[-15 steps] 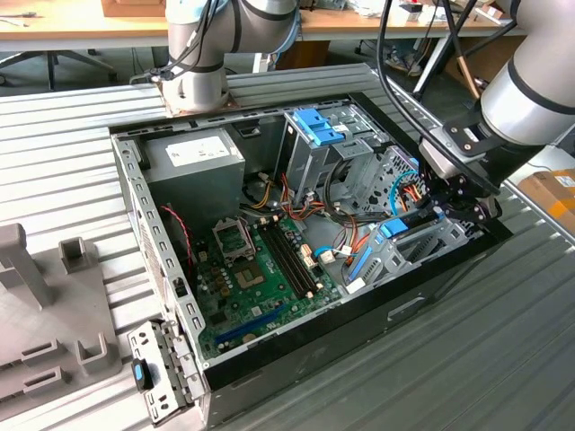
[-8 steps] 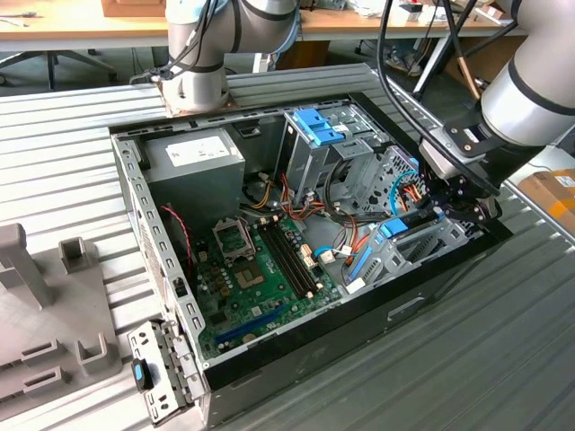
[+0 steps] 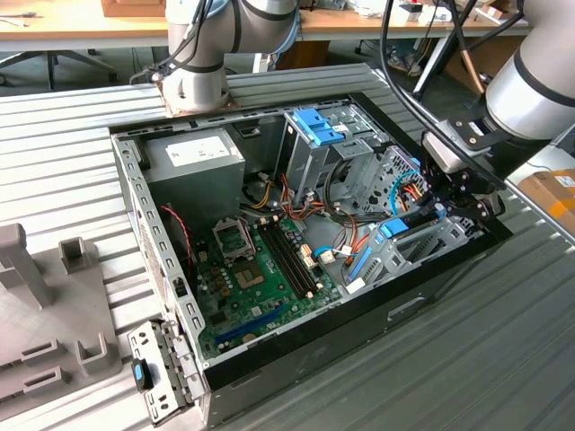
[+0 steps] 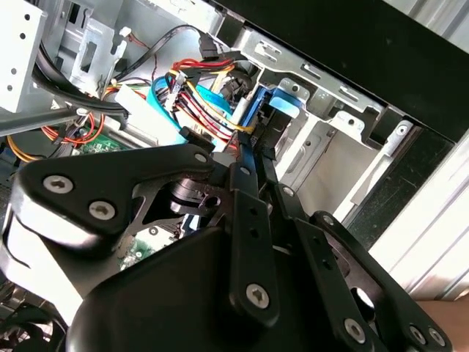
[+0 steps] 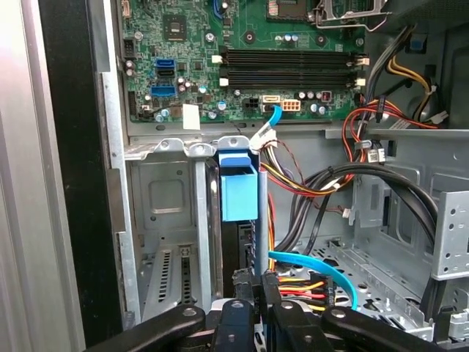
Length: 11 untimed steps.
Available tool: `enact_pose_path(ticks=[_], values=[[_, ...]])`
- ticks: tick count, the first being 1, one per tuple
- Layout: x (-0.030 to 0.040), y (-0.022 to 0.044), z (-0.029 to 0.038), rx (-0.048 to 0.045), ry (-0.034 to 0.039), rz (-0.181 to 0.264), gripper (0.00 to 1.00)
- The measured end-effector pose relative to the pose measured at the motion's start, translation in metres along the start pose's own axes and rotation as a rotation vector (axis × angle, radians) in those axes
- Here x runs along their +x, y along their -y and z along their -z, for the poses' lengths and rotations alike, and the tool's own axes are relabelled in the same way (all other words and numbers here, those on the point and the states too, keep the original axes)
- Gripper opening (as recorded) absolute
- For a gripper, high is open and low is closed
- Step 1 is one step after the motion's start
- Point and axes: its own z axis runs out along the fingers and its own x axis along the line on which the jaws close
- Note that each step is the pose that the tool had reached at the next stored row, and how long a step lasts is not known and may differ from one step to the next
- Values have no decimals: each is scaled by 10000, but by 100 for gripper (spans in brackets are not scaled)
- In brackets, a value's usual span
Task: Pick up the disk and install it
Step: 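Insert the first disk wire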
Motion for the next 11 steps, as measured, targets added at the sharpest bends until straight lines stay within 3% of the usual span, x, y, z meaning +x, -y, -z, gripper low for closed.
enact_pose_path(ticks=[5, 11], values=[[-1, 32, -18, 0, 2, -2, 17], [-6, 13, -30, 0, 2, 0, 17]])
